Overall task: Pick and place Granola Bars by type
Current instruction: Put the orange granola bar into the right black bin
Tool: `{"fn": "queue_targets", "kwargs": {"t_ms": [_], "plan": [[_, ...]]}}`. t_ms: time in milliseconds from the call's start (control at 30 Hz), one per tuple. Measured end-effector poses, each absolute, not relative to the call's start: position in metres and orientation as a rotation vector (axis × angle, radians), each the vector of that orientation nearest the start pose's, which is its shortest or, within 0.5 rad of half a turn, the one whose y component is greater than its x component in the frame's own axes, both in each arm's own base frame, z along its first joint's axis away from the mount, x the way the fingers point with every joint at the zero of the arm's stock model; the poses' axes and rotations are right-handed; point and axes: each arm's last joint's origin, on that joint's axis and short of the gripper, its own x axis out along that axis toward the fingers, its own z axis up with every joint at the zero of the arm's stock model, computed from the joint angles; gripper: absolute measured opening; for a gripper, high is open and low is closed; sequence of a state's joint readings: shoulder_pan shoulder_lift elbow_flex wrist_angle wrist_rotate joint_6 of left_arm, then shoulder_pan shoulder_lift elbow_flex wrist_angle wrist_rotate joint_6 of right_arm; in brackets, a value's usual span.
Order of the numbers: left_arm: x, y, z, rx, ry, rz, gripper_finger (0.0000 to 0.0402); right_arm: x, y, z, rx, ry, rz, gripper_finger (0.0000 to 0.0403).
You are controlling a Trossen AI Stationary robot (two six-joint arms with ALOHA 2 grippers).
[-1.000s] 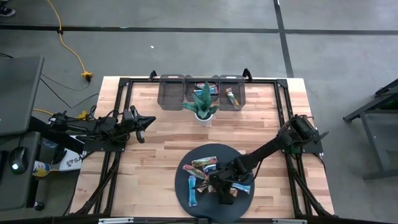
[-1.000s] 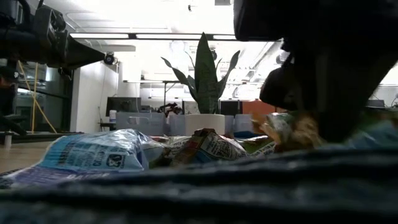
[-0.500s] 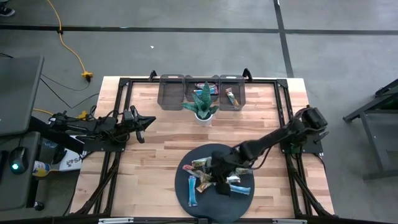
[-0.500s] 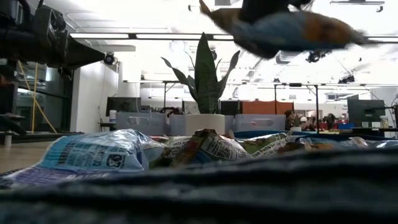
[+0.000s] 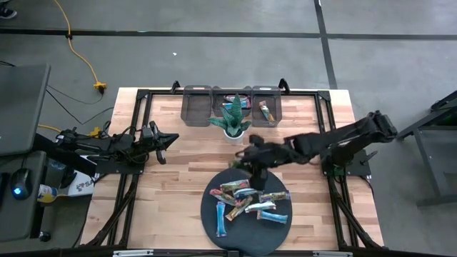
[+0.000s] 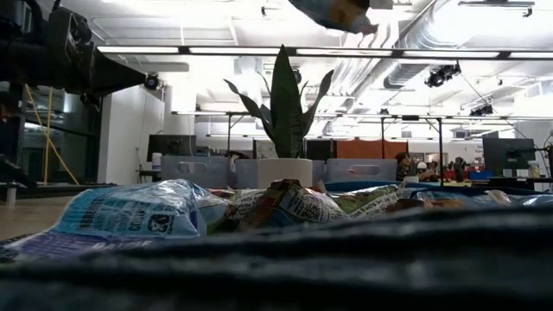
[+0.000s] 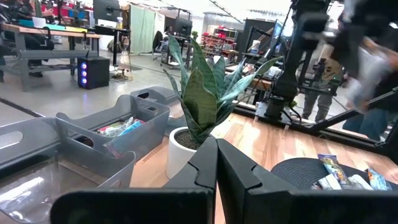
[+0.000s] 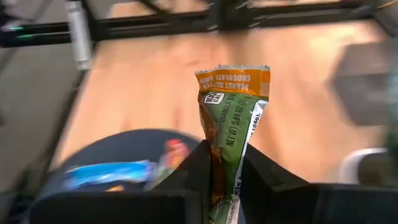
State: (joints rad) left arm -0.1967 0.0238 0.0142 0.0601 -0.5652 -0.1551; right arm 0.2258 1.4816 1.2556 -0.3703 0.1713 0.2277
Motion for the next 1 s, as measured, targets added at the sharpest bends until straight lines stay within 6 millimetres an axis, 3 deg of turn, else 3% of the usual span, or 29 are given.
{"fn": "queue_targets", "kwargs": {"t_ms": [233, 800, 1000], "plan": [[0.095, -0.003, 0.172, -0.172, -0.076, 0.364, 0.0001, 0.310, 0.021, 0.331, 0.057, 0.573, -0.160, 0.0043], [0.095, -0.003, 0.172, -0.172, -0.075, 0.364, 0.0001, 0.286, -0.093, 0.337, 0.111, 0.587, -0.431, 0.0042], [0.095, -0.003, 0.172, -0.172, -0.075, 0.364, 0.0001, 0.279, -0.133, 0.330, 0.151, 0.592, -0.521, 0.0040]]}}
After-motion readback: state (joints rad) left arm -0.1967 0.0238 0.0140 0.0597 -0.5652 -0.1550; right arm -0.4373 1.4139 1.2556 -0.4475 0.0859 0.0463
